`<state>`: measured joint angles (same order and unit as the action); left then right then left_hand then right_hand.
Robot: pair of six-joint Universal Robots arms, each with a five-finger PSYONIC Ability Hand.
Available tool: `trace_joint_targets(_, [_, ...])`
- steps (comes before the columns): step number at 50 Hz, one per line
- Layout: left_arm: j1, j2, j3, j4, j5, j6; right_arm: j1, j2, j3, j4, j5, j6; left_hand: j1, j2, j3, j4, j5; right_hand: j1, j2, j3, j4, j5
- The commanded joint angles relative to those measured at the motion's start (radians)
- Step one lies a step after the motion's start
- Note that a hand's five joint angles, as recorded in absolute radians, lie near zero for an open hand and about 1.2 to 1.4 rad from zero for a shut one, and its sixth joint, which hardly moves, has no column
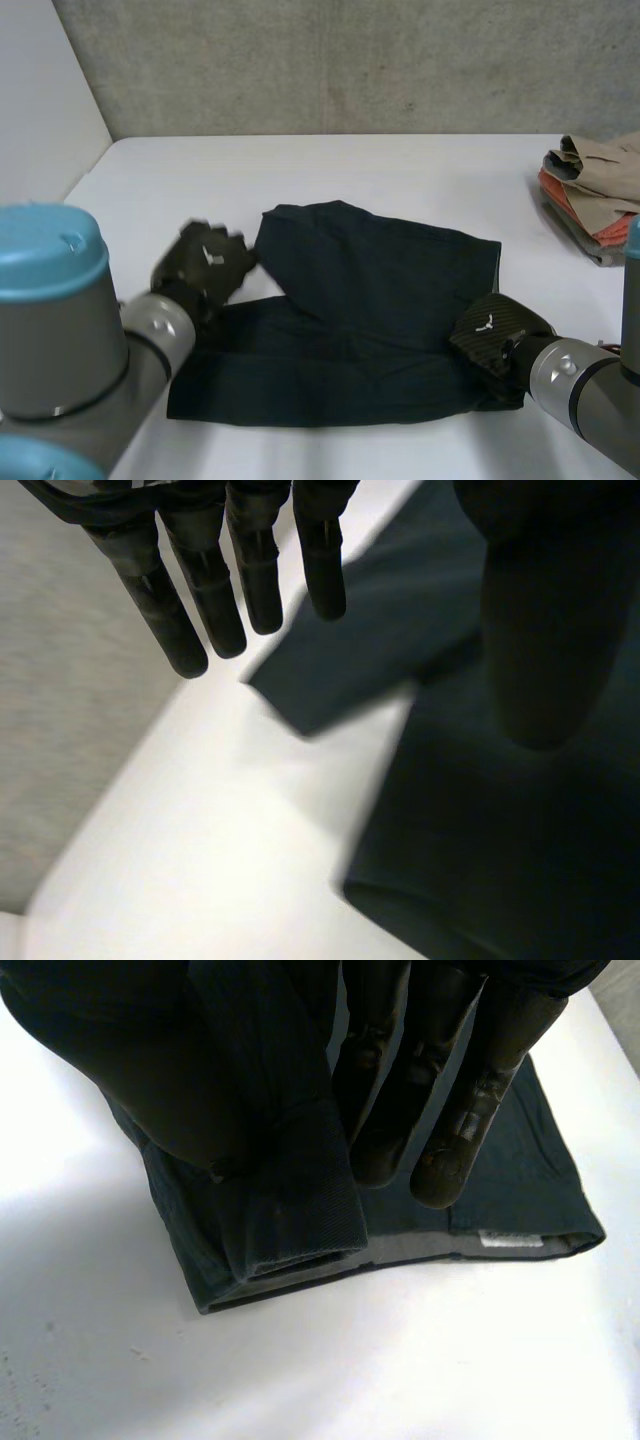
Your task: Fold the laundry.
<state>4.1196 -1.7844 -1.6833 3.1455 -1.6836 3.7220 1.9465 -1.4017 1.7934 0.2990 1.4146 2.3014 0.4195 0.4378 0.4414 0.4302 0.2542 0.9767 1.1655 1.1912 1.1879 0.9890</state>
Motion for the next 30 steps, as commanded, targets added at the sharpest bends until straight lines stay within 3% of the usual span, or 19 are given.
trace_joint_targets(1, [0.111, -0.055, 0.062, 0.126, 0.116, -0.007, -0.006, -0.014, 0.017, -0.004, 0.0, -0.002, 0.041, 0.022, 0.019, 0.03, 0.031, 0.42, 0.231, 0.205, 0.208, 0.233])
trace_joint_targets(6, [0.128, -0.222, 0.184, 0.131, 0.234, -0.043, -0.008, -0.02, 0.023, -0.034, 0.003, -0.002, 0.102, 0.084, 0.08, 0.091, 0.093, 0.42, 0.231, 0.205, 0.208, 0.233])
trace_joint_targets(13, [0.189, -0.418, 0.344, 0.128, 0.265, -0.166, -0.008, -0.02, 0.038, -0.043, 0.001, 0.0, 0.246, 0.228, 0.224, 0.235, 0.237, 0.42, 0.231, 0.205, 0.208, 0.233])
trace_joint_targets(18, [0.206, -0.53, 0.434, 0.134, 0.408, -0.203, -0.012, -0.02, 0.049, -0.057, 0.003, 0.0, 0.343, 0.325, 0.321, 0.332, 0.334, 0.42, 0.231, 0.205, 0.208, 0.233])
trace_joint_targets(22, [0.205, -0.573, 0.471, 0.137, 0.465, -0.2, -0.024, -0.02, 0.058, -0.06, 0.001, 0.0, 0.331, 0.313, 0.31, 0.321, 0.322, 0.42, 0.231, 0.205, 0.208, 0.233])
trace_joint_targets(30, [0.177, -0.642, 0.547, 0.139, 0.475, -0.2, -0.034, -0.02, 0.077, -0.072, 0.001, 0.0, 0.305, 0.287, 0.283, 0.294, 0.296, 0.42, 0.231, 0.205, 0.208, 0.233])
